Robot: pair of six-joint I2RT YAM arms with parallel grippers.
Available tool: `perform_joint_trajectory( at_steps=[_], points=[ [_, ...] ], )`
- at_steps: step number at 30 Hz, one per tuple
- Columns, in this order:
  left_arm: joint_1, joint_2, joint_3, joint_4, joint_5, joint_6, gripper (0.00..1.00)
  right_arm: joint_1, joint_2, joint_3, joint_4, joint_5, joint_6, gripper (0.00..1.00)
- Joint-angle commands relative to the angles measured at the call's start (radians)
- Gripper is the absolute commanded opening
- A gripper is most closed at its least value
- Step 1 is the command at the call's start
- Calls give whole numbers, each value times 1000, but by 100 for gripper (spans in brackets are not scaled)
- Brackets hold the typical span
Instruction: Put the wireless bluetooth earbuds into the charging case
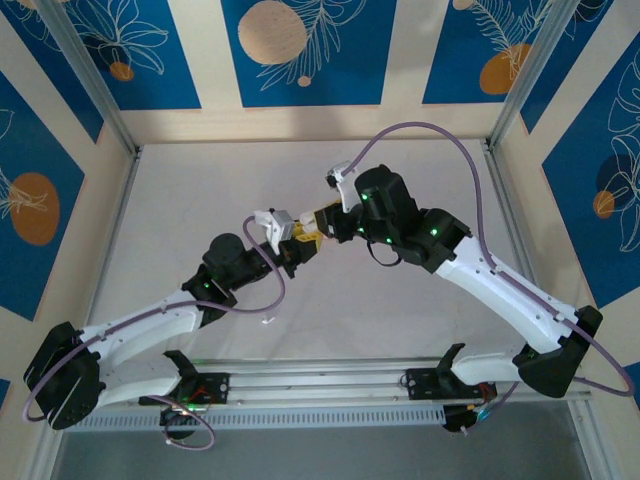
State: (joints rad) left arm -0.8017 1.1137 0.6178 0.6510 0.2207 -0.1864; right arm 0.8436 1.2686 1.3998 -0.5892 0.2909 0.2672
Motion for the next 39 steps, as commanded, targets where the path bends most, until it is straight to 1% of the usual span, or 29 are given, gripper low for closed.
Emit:
perform_joint_trajectory(
  at_steps=[1,4,7,11,17,23,27,34,39],
  points=[
    [-10,-26,33,49,2,-21,15,8,-1,-19,20,50,-39,31],
    [-9,-29,31,53,-1,-22,15,8,-7,-29,22,72,-49,31],
    [-11,-29,32,55,-1,-25,15,10,-8,-33,22,66,-67,31],
    [-11,-29,30,65,-6,-31,15,13,-8,-40,19,9,-88,32],
    [-10,-34,30,71,-16,-34,15,12,-20,-54,8,-107,-88,37],
    [-11,-34,30,73,-11,-33,15,-7,-25,-52,-17,-144,-51,38],
    [-11,-35,32,69,-6,-29,15,-29,-31,-47,-20,-177,-29,42],
    [-10,-37,32,59,-1,-18,15,-72,-52,-38,-13,-256,37,57],
    [-11,-40,32,50,-1,-6,15,-123,-85,-48,26,-325,113,64]
  ],
)
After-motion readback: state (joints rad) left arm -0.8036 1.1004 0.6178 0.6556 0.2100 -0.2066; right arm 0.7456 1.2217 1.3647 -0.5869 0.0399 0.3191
